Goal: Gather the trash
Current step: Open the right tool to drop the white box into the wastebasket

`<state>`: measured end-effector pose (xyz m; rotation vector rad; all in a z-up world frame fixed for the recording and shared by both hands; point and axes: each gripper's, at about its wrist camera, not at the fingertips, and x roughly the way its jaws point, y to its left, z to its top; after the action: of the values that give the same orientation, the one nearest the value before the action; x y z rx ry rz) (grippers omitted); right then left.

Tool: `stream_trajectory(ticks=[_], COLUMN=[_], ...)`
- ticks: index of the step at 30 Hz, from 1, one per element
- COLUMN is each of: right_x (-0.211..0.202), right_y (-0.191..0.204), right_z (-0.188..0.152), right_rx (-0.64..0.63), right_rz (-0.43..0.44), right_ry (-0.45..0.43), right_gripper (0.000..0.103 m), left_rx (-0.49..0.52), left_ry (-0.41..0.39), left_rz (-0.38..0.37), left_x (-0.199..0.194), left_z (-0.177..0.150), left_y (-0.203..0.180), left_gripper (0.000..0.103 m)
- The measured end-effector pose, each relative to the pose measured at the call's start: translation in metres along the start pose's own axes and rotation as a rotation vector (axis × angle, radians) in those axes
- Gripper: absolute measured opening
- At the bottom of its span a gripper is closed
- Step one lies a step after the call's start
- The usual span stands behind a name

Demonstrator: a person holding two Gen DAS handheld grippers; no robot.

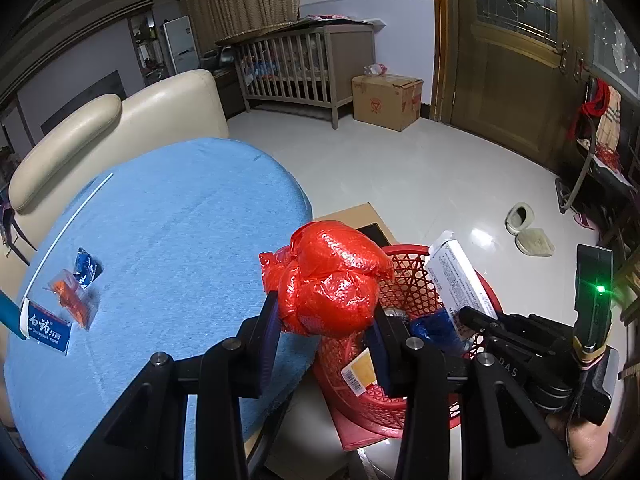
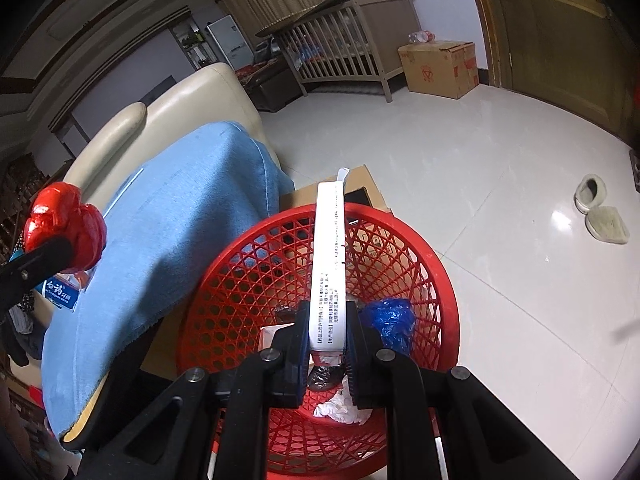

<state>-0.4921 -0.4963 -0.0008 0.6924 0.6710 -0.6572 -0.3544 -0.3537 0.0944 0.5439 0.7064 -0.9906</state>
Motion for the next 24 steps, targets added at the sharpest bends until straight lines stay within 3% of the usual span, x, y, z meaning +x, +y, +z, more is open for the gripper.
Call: stream_trajectory(ticks=[7,24], right_x=[0.007,-0.031], right_y=[-0.008,-0.047], right_z=[-0.002,0.017], right_rx=[0.045,0.184], right_rz=[0.001,-0.004], right_ry=[0.033,-0.094], right_gripper=[0.019,0.019], left_rx=[0.014,0.08], left_ry=[0.011,0.078], left_rz=[-0.009,-0.067], left_x=[0.006,0.035], left_z=[0.003,0.005], left_y=[-0.007,-0.04], left_gripper=[0.042,0.042])
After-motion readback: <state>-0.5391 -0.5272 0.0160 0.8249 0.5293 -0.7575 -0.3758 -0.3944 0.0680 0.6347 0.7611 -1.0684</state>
